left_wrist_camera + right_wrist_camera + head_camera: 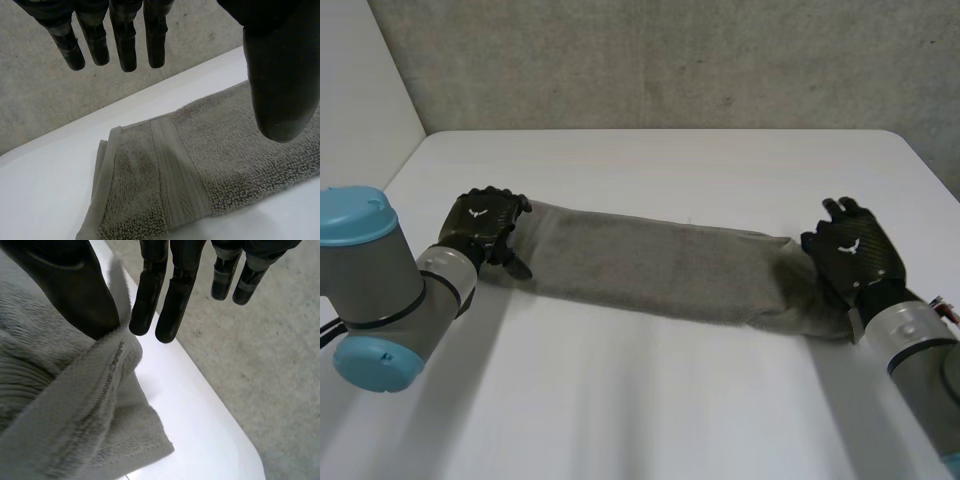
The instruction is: Fold the towel.
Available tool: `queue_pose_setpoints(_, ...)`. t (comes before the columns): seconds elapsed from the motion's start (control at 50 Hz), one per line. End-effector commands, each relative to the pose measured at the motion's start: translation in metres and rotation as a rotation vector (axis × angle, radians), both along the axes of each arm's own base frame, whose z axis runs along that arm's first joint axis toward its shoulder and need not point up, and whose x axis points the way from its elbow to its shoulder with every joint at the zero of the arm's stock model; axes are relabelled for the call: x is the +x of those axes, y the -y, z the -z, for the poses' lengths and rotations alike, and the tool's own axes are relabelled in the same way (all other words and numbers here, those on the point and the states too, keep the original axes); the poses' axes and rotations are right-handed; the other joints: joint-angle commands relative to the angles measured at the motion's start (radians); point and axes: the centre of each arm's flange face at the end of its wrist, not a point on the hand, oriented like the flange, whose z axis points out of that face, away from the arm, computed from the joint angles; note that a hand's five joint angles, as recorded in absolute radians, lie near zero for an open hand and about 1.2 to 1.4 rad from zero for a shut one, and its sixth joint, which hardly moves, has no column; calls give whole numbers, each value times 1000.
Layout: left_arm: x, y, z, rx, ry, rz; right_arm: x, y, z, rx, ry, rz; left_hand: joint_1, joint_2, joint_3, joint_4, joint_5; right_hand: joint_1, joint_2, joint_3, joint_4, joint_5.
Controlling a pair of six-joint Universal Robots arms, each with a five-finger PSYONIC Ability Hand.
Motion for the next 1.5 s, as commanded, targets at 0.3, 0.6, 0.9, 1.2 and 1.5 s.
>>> queue_pose_setpoints(0.3,3,0,1,5,2,-7,-47,52,26,338,180,83,-40,-48,-38,-47,-32,295,307,15,28,302)
queue_pose_setpoints(0.6,4,1,1,4,1,-10,-58,80,14,298,244,122,-40,-48,-38,-47,-32,295,307,15,28,302)
queue_pose_setpoints(0.9,3,1,1,5,2,-7,-66,102,4,256,297,167,-48,-57,-38,-47,-40,295,307,15,28,302)
queue_pose_setpoints(1.2,3,1,2,4,1,-9,-85,108,14,273,307,221,-54,-63,-38,-47,-46,295,307,15,28,302)
queue_pose_setpoints(1.5,3,1,3,5,2,-7,-90,114,25,289,300,267,-60,-69,-38,-47,-52,-538,-526,15,28,-531)
